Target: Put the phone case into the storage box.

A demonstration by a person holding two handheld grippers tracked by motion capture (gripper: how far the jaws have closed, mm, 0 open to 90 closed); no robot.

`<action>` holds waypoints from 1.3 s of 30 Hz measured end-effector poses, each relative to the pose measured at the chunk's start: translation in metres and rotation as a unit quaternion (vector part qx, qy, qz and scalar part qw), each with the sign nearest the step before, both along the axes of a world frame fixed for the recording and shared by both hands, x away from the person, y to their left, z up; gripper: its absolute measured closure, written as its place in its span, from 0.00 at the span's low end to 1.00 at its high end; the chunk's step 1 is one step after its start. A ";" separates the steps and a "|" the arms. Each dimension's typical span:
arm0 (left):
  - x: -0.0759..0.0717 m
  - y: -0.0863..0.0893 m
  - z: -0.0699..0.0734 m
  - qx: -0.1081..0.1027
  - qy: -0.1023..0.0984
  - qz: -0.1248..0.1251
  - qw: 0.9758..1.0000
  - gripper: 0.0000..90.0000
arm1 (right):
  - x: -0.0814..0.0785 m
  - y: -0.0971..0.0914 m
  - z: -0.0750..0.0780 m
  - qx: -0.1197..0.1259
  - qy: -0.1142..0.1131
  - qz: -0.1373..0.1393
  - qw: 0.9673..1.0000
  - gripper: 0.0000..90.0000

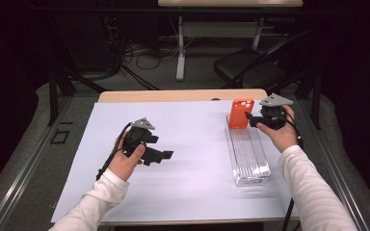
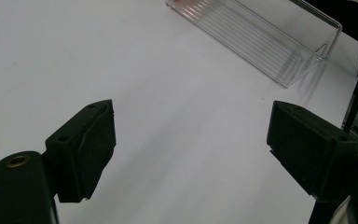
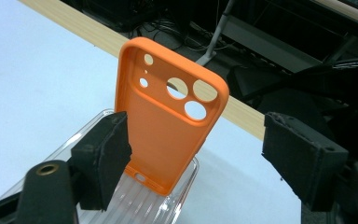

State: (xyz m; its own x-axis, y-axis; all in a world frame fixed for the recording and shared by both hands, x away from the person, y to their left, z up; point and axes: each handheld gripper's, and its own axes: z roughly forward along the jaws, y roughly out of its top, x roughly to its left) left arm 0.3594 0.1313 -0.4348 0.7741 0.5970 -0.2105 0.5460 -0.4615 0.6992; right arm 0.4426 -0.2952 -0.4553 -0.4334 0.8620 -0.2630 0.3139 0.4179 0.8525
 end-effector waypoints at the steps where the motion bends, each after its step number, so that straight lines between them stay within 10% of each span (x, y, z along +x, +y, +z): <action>1: 0.000 0.000 0.000 0.000 -0.001 0.000 1.000 0.18 | -0.001 -0.001 0.001 0.005 0.003 -0.003 1.000 0.24; 9: -0.001 0.003 0.002 -0.006 -0.011 0.006 1.000 0.18 | -0.008 -0.006 0.006 0.034 0.020 -0.027 0.999 0.15; 22: 0.000 0.008 0.003 -0.010 -0.014 0.011 1.000 0.18 | -0.030 0.002 0.016 0.073 0.043 0.009 0.996 0.00; 39: -0.002 0.014 0.007 -0.026 -0.015 0.010 0.999 0.18 | -0.053 0.015 0.022 0.099 0.054 0.027 0.993 0.00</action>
